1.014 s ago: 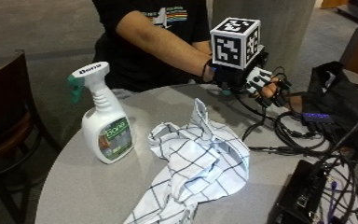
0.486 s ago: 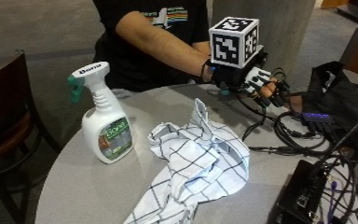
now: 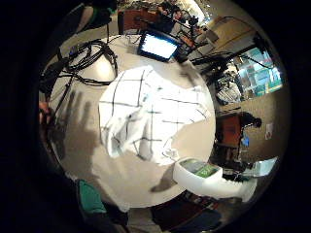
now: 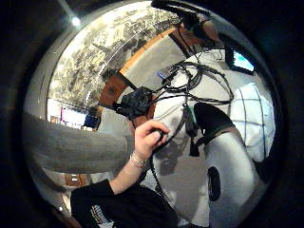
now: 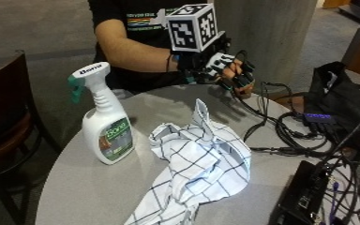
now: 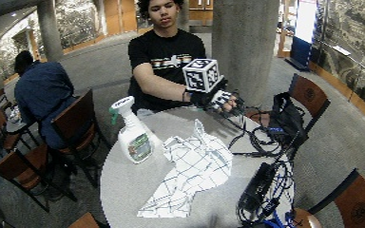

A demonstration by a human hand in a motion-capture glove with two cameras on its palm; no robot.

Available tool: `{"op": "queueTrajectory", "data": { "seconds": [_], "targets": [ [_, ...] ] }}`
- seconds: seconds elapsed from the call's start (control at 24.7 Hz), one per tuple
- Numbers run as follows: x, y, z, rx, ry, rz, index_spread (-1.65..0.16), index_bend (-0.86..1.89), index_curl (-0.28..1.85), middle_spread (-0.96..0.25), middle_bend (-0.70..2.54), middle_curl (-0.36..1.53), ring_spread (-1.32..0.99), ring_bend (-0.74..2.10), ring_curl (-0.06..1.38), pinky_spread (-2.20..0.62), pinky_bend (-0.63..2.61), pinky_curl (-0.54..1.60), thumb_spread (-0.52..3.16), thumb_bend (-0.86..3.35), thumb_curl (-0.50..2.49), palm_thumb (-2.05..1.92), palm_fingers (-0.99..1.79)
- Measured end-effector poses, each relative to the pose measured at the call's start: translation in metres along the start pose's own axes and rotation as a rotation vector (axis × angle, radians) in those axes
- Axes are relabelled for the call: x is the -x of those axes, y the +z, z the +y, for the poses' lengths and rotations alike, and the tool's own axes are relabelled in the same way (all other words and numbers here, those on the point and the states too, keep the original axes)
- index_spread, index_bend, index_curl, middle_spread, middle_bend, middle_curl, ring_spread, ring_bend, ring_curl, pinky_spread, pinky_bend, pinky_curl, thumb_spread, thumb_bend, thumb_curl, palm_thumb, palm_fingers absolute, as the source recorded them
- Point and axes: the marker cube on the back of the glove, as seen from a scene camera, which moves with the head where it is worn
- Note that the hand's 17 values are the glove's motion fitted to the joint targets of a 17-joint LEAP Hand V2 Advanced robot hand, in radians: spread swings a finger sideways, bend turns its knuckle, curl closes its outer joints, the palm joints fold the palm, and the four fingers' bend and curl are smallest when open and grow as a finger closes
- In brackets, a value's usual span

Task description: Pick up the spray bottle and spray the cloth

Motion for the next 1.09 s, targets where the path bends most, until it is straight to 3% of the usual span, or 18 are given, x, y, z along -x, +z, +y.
{"op": "queueTrajectory", "data": {
  "seconds": [0.32,0.77,1.09],
  "targets": [
    [-0.018,-0.020,0.093,-0.089,-0.001,-0.005,-0.40,0.15,0.25,-0.02,0.30,0.32,0.01,0.31,0.25,0.25,0.26,0.30,1.12,0.13,0.31,0.72,0.47],
    [-0.052,-0.028,0.227,-0.226,0.185,0.000,-0.39,0.18,0.29,-0.04,0.28,0.34,0.02,0.27,0.25,0.24,0.22,0.31,1.09,0.05,0.34,0.72,0.56],
    [-0.061,-0.023,0.245,-0.361,0.516,-0.313,-0.39,0.16,0.30,-0.04,0.25,0.34,0.01,0.28,0.27,0.24,0.20,0.31,1.06,-0.01,0.36,0.74,0.63]
  ]
}}
